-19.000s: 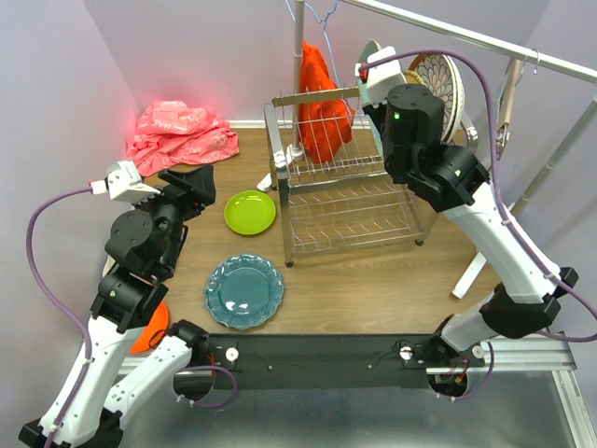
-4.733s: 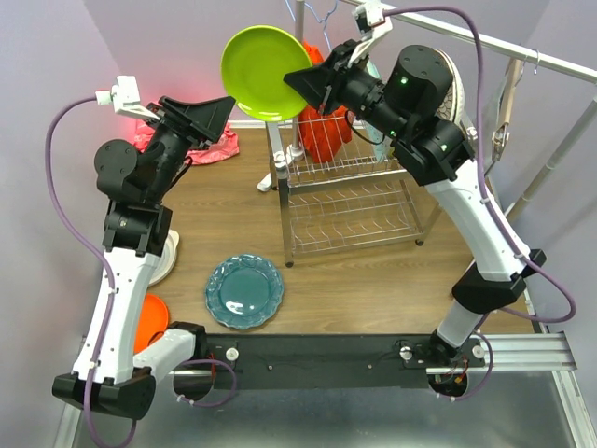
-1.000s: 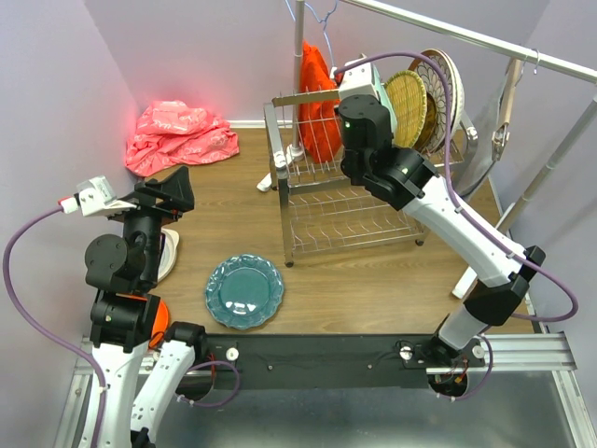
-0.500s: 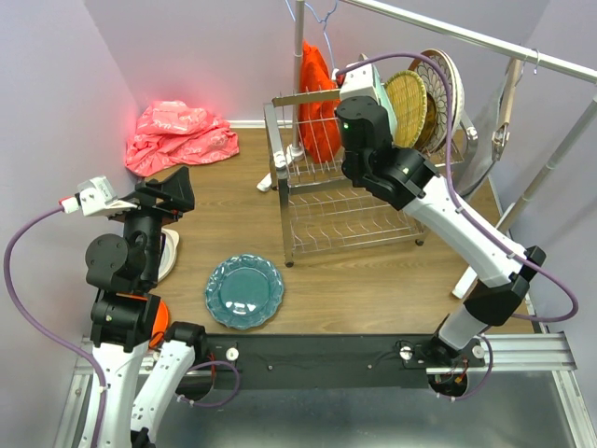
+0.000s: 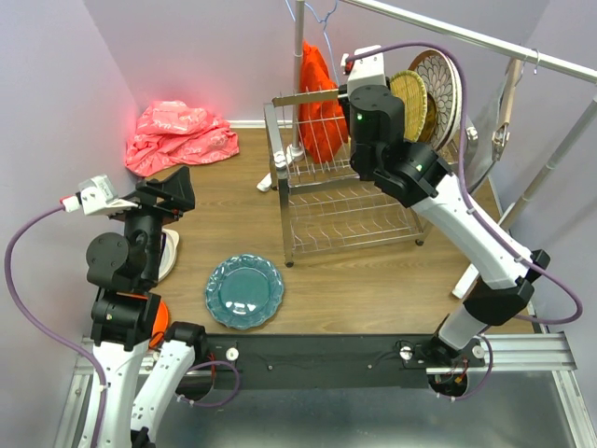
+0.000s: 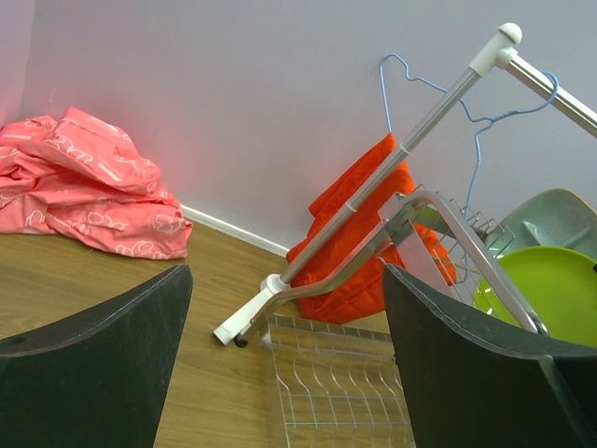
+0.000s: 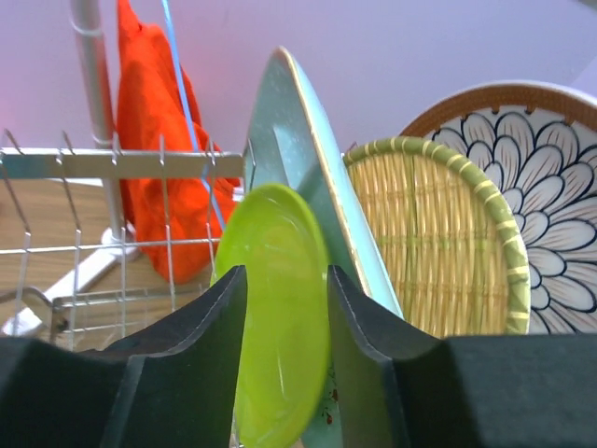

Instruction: Load the plates into the dish rack

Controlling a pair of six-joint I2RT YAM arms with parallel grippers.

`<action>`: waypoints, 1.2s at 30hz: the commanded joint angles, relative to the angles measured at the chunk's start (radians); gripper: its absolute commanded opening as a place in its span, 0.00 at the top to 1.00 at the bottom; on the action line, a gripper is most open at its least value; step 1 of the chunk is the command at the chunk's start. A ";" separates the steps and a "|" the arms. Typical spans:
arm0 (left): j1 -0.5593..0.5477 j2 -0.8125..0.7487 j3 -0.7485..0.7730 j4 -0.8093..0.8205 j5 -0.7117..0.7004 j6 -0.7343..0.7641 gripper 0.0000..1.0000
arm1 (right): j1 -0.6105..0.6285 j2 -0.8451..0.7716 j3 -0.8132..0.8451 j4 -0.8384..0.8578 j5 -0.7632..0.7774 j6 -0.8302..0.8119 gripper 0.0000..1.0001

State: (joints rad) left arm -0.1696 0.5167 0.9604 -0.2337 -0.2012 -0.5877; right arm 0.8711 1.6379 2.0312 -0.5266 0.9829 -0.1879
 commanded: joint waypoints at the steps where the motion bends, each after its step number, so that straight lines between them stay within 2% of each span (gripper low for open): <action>1: 0.004 0.011 -0.003 0.020 0.006 -0.001 0.08 | 0.002 -0.007 0.073 -0.018 -0.074 -0.027 0.48; 15: 0.004 0.037 0.020 0.024 0.020 0.008 0.08 | 0.014 -0.053 0.090 -0.019 -0.340 -0.084 0.42; 21: 0.004 0.045 0.028 0.022 0.028 0.008 0.08 | 0.014 -0.066 0.101 -0.019 -0.446 -0.097 0.36; 24: 0.004 0.049 0.031 0.016 0.037 0.009 0.08 | 0.016 -0.069 0.113 -0.019 -0.527 -0.114 0.27; 26: 0.004 0.049 0.032 -0.001 0.048 0.009 0.08 | 0.014 -0.072 0.116 -0.019 -0.602 -0.128 0.18; 28: 0.004 0.049 0.032 -0.018 0.062 0.012 0.08 | 0.014 -0.070 0.124 -0.019 -0.665 -0.128 0.14; 29: 0.004 0.049 0.034 -0.027 0.068 0.012 0.08 | 0.014 -0.069 0.127 -0.019 -0.679 -0.125 0.02; 36: 0.004 0.055 0.041 -0.124 0.135 0.009 0.08 | 0.016 -0.059 0.116 0.002 -0.796 -0.094 0.00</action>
State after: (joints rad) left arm -0.1696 0.5644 0.9749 -0.2771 -0.1368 -0.5869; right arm 0.8780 1.5883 2.1353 -0.5301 0.3134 -0.2955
